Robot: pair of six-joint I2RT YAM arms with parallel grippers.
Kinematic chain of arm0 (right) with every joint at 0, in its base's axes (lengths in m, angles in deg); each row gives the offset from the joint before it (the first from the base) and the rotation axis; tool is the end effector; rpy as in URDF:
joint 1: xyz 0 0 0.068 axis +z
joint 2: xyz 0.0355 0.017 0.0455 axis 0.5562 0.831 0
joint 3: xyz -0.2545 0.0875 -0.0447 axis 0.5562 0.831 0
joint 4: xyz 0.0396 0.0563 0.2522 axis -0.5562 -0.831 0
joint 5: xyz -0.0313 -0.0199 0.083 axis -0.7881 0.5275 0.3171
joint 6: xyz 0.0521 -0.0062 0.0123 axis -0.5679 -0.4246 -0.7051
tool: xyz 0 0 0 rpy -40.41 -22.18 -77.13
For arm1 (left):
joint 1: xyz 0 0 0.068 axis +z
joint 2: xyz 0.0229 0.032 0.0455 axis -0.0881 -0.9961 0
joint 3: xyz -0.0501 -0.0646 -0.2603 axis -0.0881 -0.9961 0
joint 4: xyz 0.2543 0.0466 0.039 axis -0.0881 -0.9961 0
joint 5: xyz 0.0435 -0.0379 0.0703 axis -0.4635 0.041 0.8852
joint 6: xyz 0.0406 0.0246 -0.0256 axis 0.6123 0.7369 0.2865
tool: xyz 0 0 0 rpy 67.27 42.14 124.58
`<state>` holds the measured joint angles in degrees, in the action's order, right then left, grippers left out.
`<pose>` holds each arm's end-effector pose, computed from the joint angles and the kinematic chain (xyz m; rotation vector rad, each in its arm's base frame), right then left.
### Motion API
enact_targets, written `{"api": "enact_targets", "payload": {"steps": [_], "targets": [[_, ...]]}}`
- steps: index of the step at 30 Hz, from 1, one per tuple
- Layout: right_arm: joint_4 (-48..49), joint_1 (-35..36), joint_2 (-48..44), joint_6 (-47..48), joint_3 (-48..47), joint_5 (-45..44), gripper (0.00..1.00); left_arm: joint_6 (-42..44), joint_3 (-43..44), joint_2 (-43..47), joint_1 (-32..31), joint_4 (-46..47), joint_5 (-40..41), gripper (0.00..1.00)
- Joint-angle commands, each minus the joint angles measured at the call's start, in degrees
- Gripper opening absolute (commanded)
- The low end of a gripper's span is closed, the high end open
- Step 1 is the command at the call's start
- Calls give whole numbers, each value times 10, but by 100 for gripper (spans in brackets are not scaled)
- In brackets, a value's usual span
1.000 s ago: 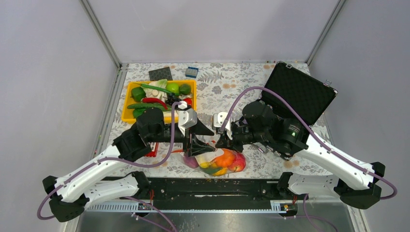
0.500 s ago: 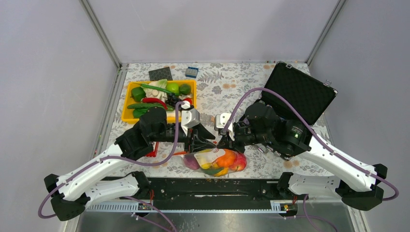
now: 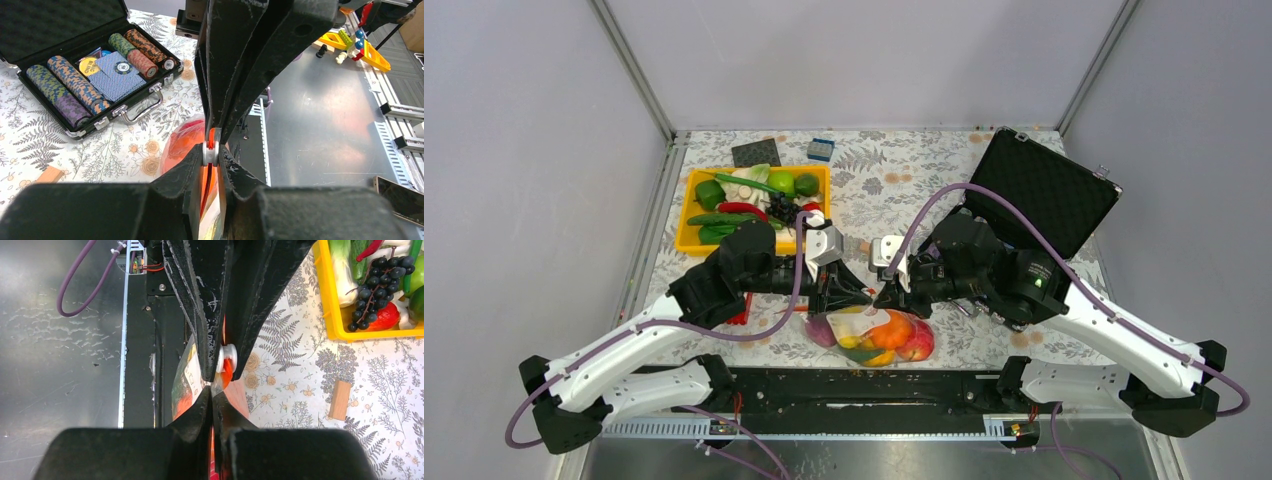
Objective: Open the zip-top bag and remove the fake food
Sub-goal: Pick up the zipper food storage bag at the center of the board.
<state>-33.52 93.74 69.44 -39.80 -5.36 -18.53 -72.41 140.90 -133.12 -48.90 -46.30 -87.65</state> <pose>0.0931 0.1890 0.4034 -1.5274 1.4337 0.8577 0.1027 -0.1764 0.3768 1.2178 1.4671 -1.2602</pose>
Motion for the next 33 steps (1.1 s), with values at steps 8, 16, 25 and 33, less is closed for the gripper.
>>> {"api": "enact_targets", "payload": {"steps": [8, 16, 25, 33], "targets": [[28, -4, -17, 0, 1, 1, 0, 5, 26, 10, -2, 20, -12, 25], [28, -4, -20, -1, 7, -1, 0, 1, 33, 8, -3, 21, -12, 37], [39, -4, -28, -7, 19, -2, 0, -3, 33, 6, -2, 20, -19, 12], [64, -4, -41, -17, 37, -7, 0, -3, 33, 3, -2, 12, -16, 0]]}}
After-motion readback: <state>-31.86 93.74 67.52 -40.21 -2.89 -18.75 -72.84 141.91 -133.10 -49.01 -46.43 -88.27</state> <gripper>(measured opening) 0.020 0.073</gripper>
